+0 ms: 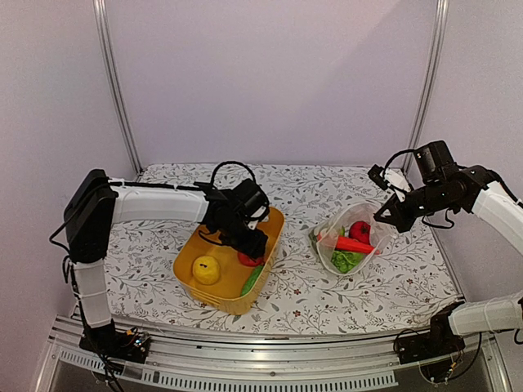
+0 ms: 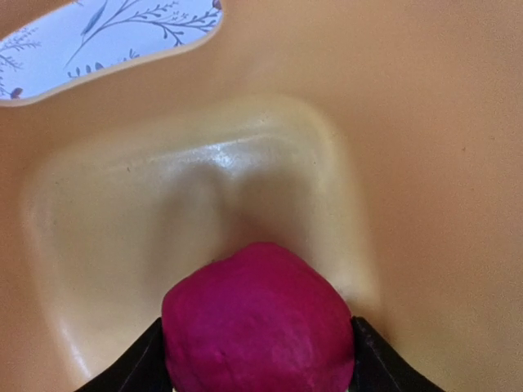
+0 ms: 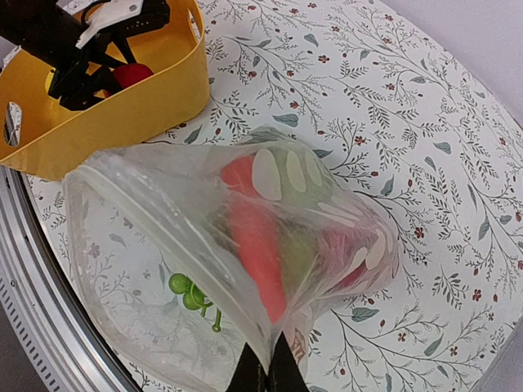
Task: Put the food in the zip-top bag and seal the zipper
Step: Pick up the fake fruit from the bin, then place the fake fruit in the zipper food storage bag.
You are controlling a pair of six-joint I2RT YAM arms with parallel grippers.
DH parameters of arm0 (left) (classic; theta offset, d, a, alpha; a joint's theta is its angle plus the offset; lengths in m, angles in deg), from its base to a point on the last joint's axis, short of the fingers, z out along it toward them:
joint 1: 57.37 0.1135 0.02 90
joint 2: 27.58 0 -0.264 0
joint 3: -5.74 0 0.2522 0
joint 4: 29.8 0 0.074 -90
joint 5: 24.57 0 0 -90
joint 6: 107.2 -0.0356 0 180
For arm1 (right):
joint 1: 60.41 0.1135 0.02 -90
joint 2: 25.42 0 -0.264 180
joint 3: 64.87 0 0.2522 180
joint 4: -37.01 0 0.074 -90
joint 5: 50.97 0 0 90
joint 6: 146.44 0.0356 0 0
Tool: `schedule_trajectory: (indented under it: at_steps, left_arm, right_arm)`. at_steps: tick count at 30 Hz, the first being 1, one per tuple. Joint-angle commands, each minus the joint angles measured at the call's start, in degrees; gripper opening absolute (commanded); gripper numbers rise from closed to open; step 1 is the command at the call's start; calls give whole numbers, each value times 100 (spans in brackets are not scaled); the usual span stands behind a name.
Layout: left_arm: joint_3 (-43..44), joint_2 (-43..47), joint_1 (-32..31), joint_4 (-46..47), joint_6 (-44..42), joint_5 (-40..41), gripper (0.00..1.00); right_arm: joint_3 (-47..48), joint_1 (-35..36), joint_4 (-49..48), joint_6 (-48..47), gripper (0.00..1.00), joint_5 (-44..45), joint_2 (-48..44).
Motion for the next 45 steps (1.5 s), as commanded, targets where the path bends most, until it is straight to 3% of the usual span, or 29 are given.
schedule_trajectory:
  at_steps: [1, 8, 12, 17, 23, 30, 45]
  left_arm:
    - [229, 42, -48, -365, -20, 260, 62]
    - [875, 739, -280, -758, -64, 911, 53]
    - [1239, 1016, -682, -444, -239, 1255, 51]
    - [1661, 1056, -1486, 384, -640, 1439, 47]
    - [1562, 897, -2345, 2114, -1682, 940, 49]
    - [1997, 117, -2399, 2339, -1761, 925, 48]
    - [2541, -1091, -2197, 2739, -2321, 1817, 50]
  right_arm:
    - [6, -12, 43, 0, 0, -9, -28]
    - [205, -9, 224, -26, 0, -48, -28]
    - [235, -14, 285, -47, 0, -97, -50]
    - [226, -11, 305, -52, 0, -239, -32]
    - [326, -13, 360, -36, 0, -392, 83]
    - [611, -8, 624, -6, 0, -675, 155]
    - [640, -14, 848, 50, 0, -912, 124]
